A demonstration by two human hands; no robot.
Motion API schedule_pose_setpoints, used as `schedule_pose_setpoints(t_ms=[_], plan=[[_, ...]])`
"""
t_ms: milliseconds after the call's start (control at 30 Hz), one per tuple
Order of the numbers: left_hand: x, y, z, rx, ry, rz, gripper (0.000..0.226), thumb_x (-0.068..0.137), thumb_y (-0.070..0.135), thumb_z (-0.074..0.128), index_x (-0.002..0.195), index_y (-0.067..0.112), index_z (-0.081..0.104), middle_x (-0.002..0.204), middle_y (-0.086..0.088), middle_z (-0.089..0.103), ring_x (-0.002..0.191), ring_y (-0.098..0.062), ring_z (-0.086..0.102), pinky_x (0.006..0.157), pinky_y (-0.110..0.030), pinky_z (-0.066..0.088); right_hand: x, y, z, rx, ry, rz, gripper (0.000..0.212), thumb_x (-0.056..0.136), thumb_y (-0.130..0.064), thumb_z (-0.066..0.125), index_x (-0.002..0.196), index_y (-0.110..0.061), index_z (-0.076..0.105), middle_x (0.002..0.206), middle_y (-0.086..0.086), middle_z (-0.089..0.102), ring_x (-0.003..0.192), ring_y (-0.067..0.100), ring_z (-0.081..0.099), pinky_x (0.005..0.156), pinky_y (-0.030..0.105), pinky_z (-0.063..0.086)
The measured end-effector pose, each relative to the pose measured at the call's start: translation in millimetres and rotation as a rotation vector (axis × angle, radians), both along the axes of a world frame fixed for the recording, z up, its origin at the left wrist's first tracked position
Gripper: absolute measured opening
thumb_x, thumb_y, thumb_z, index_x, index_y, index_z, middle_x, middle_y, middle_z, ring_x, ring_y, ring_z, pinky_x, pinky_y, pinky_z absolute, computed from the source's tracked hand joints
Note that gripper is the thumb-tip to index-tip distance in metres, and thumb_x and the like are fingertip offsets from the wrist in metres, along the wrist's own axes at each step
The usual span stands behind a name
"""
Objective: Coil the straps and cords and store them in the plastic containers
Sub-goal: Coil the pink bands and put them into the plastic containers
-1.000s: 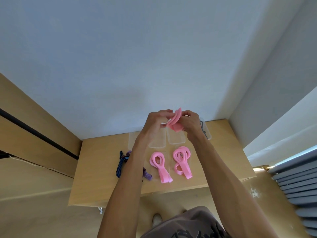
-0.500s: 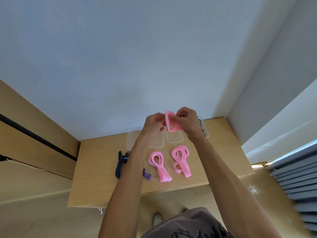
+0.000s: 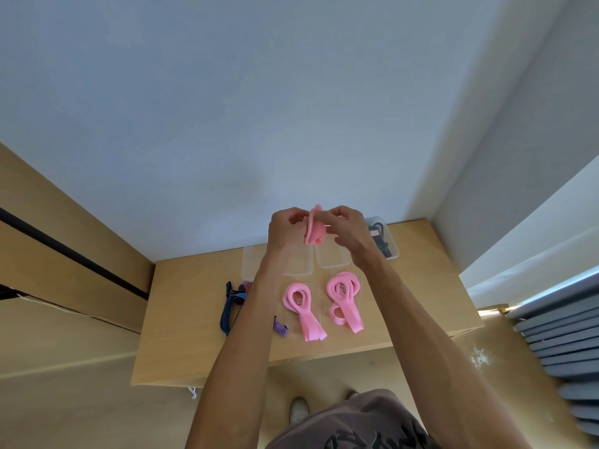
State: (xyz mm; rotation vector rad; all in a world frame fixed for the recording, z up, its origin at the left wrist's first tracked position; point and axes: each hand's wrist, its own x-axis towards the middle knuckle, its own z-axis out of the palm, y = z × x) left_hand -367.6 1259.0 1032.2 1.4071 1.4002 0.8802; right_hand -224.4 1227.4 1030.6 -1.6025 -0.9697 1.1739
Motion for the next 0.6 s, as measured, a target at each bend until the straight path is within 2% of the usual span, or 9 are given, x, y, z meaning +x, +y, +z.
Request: schedule_pose_setpoints(t_ms=[100,167,200,267,300,400,500,600], plan=[[-6.6,0.0,0.7,-0.123,-0.225,0.086,0.016,0.085,0.002,0.07,0.08,0.016,0.076,0.069,0.005,0.074,0.064,-0.013,0.071,0.053,-0.02,0.054,9.3,2.3,-2.8,-0.025,0.089,-0.046,0.024,0.08,-0.021,0.058,0.086,-0.001,0.069,0.087,0.009,0.074,0.091,0.029,0.07,0.076,0.04,0.057],[-7.8,2.1,-2.0,-0.141,-0.264,0.118,0.006,0.084,0.009,0.075,0.083,0.014,0.077,0.077,0.002,0.075,0.073,-0.017,0.072,0.06,-0.028,0.059,10.9,0.9,-6.5,-0.029,0.076,-0.067,0.02,0.085,-0.016,0.056,0.086,-0.005,0.072,0.09,0.009,0.075,0.092,0.027,0.071,0.082,0.043,0.059],[-5.3,2.7,-3.9,-0.106,-0.166,0.124,0.003,0.083,0.015,0.077,0.085,0.014,0.076,0.079,0.0,0.075,0.076,-0.018,0.072,0.064,-0.031,0.06,9.1,-0.4,-8.5,-0.021,0.046,-0.059,0.02,0.087,-0.019,0.056,0.086,-0.007,0.072,0.091,0.01,0.074,0.089,0.025,0.07,0.081,0.043,0.059],[3.8,0.0,-7.3,-0.026,0.08,0.166,0.014,0.082,0.026,0.077,0.086,0.014,0.072,0.08,0.001,0.071,0.077,-0.018,0.07,0.068,-0.033,0.06,-0.8,-2.4,-10.9,0.016,0.017,-0.019,0.027,0.09,-0.029,0.057,0.085,-0.009,0.073,0.089,0.014,0.071,0.077,0.019,0.067,0.077,0.043,0.061],[9.2,-2.6,-7.4,0.006,0.137,0.194,0.017,0.083,0.03,0.076,0.085,0.015,0.069,0.079,0.003,0.07,0.076,-0.017,0.069,0.068,-0.033,0.06,-6.2,-2.8,-10.6,0.033,0.024,-0.004,0.034,0.091,-0.037,0.057,0.083,-0.009,0.073,0.085,0.015,0.07,0.074,0.02,0.068,0.074,0.042,0.062],[19.4,-7.0,-9.0,0.016,0.111,0.234,0.018,0.086,0.031,0.073,0.084,0.014,0.068,0.08,0.001,0.071,0.077,-0.018,0.069,0.071,-0.034,0.06,-10.4,-3.1,-7.1,0.041,-0.006,0.028,0.05,0.083,-0.063,0.059,0.075,-0.016,0.074,0.074,0.007,0.073,0.076,0.022,0.072,0.071,0.037,0.063],[14.5,-2.7,-8.7,-0.092,-0.084,0.229,0.005,0.083,0.013,0.073,0.085,0.009,0.073,0.083,-0.004,0.073,0.076,-0.022,0.068,0.069,-0.035,0.059,-1.8,-5.4,-10.8,0.073,-0.097,0.039,0.032,0.073,-0.058,0.072,0.077,-0.026,0.073,0.073,-0.005,0.072,0.071,0.018,0.07,0.068,0.034,0.061],[7.0,-3.3,-2.7,-0.219,-0.487,0.186,0.006,0.087,0.005,0.068,0.091,0.004,0.073,0.081,-0.008,0.067,0.068,-0.02,0.057,0.062,-0.029,0.047,7.8,-6.5,-14.5,0.017,0.118,-0.038,0.026,0.085,-0.04,0.068,0.09,-0.015,0.074,0.084,0.001,0.064,0.08,0.019,0.059,0.073,0.036,0.049]])
